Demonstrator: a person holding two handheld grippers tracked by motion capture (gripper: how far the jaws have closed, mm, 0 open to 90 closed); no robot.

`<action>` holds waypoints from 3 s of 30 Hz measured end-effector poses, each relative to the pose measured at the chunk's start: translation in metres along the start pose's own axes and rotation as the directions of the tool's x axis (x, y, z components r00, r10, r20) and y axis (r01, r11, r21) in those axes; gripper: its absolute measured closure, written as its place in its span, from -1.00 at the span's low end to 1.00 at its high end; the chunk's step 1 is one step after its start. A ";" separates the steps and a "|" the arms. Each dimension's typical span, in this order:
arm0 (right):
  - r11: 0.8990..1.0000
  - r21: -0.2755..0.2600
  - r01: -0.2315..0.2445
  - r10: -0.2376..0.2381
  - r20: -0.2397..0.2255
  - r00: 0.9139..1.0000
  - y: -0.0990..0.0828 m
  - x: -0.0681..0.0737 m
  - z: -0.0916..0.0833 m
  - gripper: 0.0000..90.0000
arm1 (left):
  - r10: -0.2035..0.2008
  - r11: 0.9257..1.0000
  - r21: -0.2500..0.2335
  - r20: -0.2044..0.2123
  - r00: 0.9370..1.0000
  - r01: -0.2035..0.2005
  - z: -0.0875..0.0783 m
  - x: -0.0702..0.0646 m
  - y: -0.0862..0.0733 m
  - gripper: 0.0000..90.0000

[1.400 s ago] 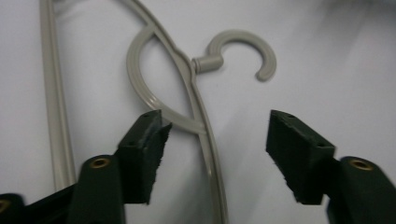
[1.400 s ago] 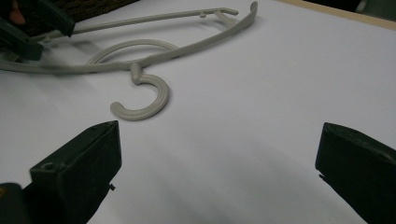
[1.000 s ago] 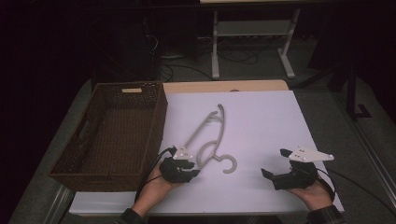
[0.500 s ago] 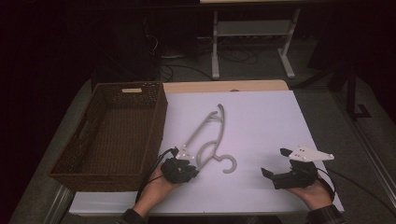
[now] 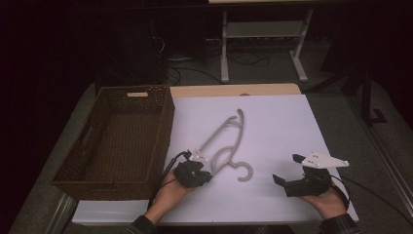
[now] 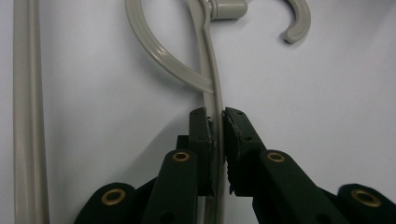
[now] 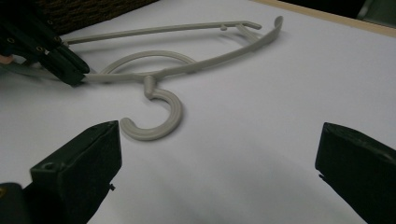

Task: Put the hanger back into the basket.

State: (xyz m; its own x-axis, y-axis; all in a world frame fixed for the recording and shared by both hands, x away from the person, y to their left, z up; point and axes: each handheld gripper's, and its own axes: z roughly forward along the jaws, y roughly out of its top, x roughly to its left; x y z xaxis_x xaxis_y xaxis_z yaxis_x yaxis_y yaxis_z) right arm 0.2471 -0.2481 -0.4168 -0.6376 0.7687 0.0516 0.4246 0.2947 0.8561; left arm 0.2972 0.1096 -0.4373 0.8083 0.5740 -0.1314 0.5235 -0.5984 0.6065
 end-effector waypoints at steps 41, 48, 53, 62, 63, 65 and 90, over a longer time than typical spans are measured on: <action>1.000 0.010 0.001 -0.001 -0.006 1.000 0.000 0.001 0.002 -1.00 | -0.023 0.994 -0.105 -0.104 0.994 0.012 -0.002 0.034 0.046 0.98; 1.000 0.013 -0.001 0.001 -0.007 1.000 0.000 0.001 0.002 -1.00 | -0.044 0.997 -0.071 -0.120 0.992 0.036 0.005 0.044 0.039 0.98; 1.000 0.013 -0.005 0.006 -0.006 1.000 0.000 0.001 0.001 -1.00 | -0.045 0.999 -0.030 -0.126 0.991 0.041 0.013 0.046 0.035 0.99; 1.000 0.014 -0.006 0.006 -0.004 1.000 0.000 0.000 0.001 -1.00 | -0.026 0.997 -0.080 -0.094 0.995 0.019 0.006 0.034 0.039 0.84; 1.000 0.014 -0.006 0.006 -0.004 1.000 0.000 0.000 0.001 -1.00 | -0.017 0.996 -0.088 -0.083 0.996 0.009 0.006 0.031 0.040 0.84; 1.000 0.014 -0.005 0.005 -0.004 1.000 0.000 0.000 0.002 -1.00 | 0.001 0.995 -0.095 -0.056 0.998 -0.006 0.008 0.025 0.043 0.74; 1.000 0.018 -0.001 0.001 -0.001 1.000 0.000 0.000 0.002 -1.00 | 0.174 0.985 0.001 -0.031 0.984 -0.175 0.045 -0.024 0.042 0.76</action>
State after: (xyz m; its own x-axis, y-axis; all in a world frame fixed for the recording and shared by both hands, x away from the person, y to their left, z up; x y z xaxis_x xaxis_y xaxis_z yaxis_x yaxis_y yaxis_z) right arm 0.2482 -0.2475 -0.4179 -0.6377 0.7684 0.0532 0.4366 0.3037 0.8468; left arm 0.3122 0.0454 -0.4441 0.8785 0.4778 0.0008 0.3748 -0.6901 0.6191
